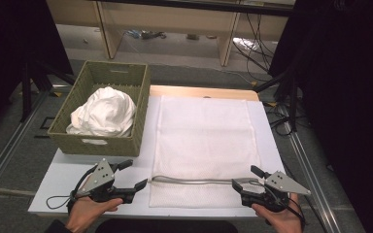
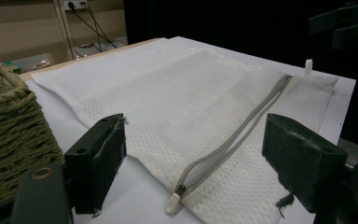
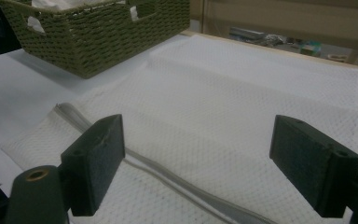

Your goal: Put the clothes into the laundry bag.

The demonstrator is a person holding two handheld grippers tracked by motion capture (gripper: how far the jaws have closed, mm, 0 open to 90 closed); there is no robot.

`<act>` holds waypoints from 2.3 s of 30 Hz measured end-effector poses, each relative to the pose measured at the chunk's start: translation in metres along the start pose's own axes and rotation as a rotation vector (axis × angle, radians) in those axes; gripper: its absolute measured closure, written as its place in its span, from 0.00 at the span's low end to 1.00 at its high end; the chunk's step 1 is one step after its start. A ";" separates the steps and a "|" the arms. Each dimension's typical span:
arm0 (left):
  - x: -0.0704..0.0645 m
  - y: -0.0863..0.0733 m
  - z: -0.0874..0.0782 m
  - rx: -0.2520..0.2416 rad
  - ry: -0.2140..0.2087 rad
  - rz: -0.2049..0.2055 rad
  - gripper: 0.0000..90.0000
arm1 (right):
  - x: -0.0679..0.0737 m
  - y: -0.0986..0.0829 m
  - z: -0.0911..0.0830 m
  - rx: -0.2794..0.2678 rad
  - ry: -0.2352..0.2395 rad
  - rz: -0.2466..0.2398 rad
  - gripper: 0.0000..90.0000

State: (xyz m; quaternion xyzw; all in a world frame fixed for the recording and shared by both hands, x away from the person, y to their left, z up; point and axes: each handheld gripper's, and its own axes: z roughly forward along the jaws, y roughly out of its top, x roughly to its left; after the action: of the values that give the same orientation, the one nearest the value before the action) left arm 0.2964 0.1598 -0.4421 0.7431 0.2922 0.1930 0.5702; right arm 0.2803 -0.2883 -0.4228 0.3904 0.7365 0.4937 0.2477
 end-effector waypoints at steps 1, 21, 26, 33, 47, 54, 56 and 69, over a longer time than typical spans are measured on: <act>0.000 0.000 0.000 0.003 0.000 -0.006 0.24 | 0.000 0.000 0.001 -0.009 -0.005 -0.005 0.21; 0.001 0.000 0.002 0.060 0.037 0.008 0.25 | -0.004 0.002 0.023 0.087 0.014 -0.049 0.29; 0.002 -0.001 0.003 0.072 0.031 0.001 0.25 | -0.014 0.001 0.047 0.176 0.013 -0.130 0.35; 0.005 -0.002 0.003 0.089 0.060 0.006 0.26 | -0.013 0.003 0.074 0.257 0.072 -0.170 0.43; 0.004 -0.001 0.003 0.101 0.058 0.001 0.26 | 0.007 -0.007 0.127 0.432 0.156 -0.304 0.48; 0.004 -0.002 0.003 0.104 0.049 0.000 0.26 | -0.003 -0.005 0.129 0.470 0.099 -0.371 0.61; 0.004 -0.002 0.004 0.097 0.047 -0.004 0.26 | -0.009 -0.005 0.131 0.451 0.082 -0.370 0.67; 0.004 -0.002 0.003 0.106 0.049 0.002 0.26 | -0.012 -0.001 0.144 0.470 0.164 -0.267 0.82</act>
State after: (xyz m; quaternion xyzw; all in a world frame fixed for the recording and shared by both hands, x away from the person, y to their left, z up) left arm 0.3015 0.1606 -0.4452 0.7675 0.3151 0.1961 0.5227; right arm 0.3955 -0.2215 -0.4801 0.2956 0.8932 0.3024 0.1529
